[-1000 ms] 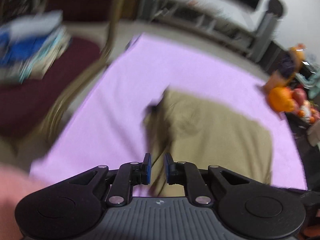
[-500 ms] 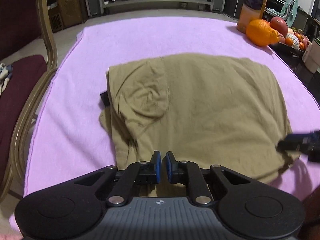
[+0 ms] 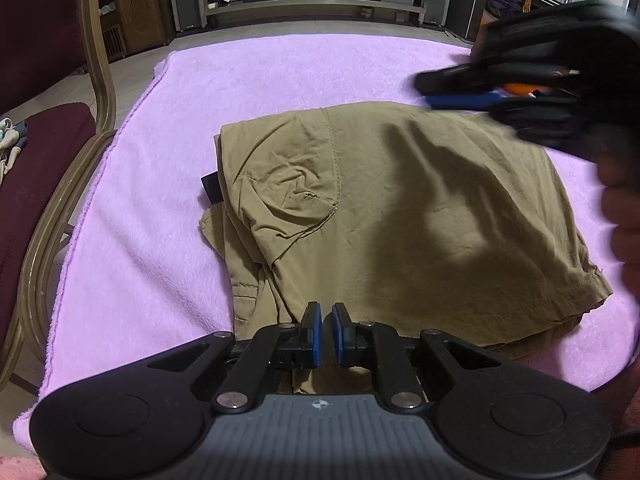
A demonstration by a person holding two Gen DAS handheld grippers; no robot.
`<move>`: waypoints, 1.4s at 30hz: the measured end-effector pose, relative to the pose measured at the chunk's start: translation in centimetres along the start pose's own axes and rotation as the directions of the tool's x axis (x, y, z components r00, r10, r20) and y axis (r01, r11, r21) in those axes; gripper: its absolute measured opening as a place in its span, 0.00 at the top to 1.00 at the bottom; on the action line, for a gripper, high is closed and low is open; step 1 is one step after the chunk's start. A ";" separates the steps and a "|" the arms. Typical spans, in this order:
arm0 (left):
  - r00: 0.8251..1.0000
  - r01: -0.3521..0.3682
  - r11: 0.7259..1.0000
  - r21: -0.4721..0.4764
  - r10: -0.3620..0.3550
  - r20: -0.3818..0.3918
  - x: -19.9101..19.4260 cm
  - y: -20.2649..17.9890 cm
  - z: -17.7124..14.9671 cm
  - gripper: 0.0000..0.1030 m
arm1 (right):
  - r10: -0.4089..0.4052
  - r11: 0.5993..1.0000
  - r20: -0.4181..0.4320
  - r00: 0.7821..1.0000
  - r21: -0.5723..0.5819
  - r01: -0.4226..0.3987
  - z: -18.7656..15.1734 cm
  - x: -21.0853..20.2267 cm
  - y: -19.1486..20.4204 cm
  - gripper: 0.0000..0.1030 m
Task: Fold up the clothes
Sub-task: 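Release the pants and press the folded bundle flat with both grippers, then grasp the edge of the folded khaki pants with the right gripper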
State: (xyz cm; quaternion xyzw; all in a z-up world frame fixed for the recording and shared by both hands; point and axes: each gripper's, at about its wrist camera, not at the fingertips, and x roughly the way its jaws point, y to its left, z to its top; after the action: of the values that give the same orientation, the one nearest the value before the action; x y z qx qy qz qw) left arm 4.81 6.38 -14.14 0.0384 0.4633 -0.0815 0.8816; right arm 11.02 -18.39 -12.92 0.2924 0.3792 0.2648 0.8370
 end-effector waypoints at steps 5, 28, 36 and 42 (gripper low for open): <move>1.000 0.011 1.000 -0.003 -0.011 0.005 0.3 0.2 0.0 0.87 | -0.155 0.984 0.064 0.986 -0.080 0.160 -0.6 2.5 -2.0 1.00; 1.000 0.010 1.000 -0.011 -0.010 0.021 0.6 0.5 -0.4 0.87 | -0.101 0.990 -0.174 0.979 0.078 0.116 -3.4 -4.1 -2.5 0.86; 1.000 0.003 1.000 -0.002 -0.003 0.026 0.5 0.3 -0.5 0.87 | -0.551 0.804 -0.042 0.833 0.241 0.544 -2.0 -11.0 -8.6 0.95; 0.999 -0.015 1.000 0.027 0.014 0.036 0.4 -0.1 -0.7 0.87 | -0.356 0.917 -0.033 0.934 0.180 0.356 -3.6 -13.1 -4.7 0.90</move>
State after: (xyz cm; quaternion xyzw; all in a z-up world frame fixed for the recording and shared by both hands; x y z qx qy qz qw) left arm 4.45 6.34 -14.84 0.0524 0.4460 -0.0824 0.8897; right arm 1.78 -29.31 -11.86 0.2942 0.4486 0.0720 0.8408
